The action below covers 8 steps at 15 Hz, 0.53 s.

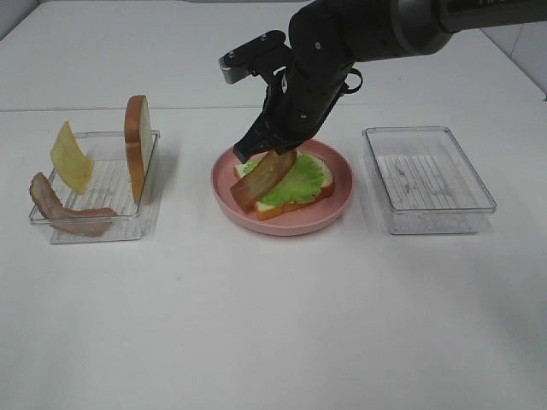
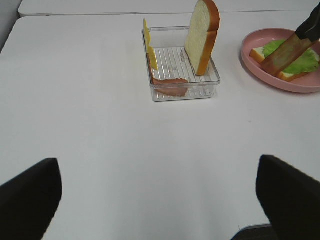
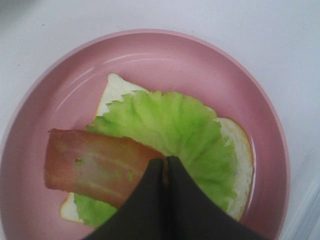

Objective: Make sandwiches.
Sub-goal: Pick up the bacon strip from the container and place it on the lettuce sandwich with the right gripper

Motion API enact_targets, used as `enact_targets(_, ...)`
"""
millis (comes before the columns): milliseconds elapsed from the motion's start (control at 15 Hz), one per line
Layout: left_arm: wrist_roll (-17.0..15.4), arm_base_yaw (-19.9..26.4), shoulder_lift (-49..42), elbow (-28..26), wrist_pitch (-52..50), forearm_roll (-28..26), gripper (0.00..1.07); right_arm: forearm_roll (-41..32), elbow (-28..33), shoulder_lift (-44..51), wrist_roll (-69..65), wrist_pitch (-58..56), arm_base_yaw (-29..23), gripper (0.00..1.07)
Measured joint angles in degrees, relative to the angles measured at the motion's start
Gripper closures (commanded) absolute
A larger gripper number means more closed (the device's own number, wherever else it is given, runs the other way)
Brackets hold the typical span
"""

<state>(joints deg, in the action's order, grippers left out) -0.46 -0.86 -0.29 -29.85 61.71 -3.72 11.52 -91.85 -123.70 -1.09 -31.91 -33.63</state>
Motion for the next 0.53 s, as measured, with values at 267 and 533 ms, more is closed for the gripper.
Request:
enact_targets(267,0.0,0.0,0.0,0.0,0.0,0.0,0.06,4.5,0.0,-1.5,-0.1,1.1,0.0,1.07)
enact_targets(533,0.0,0.0,0.0,0.0,0.0,0.0,0.06,7.2,0.0,-2.3,-0.1,3.4,0.0,1.07)
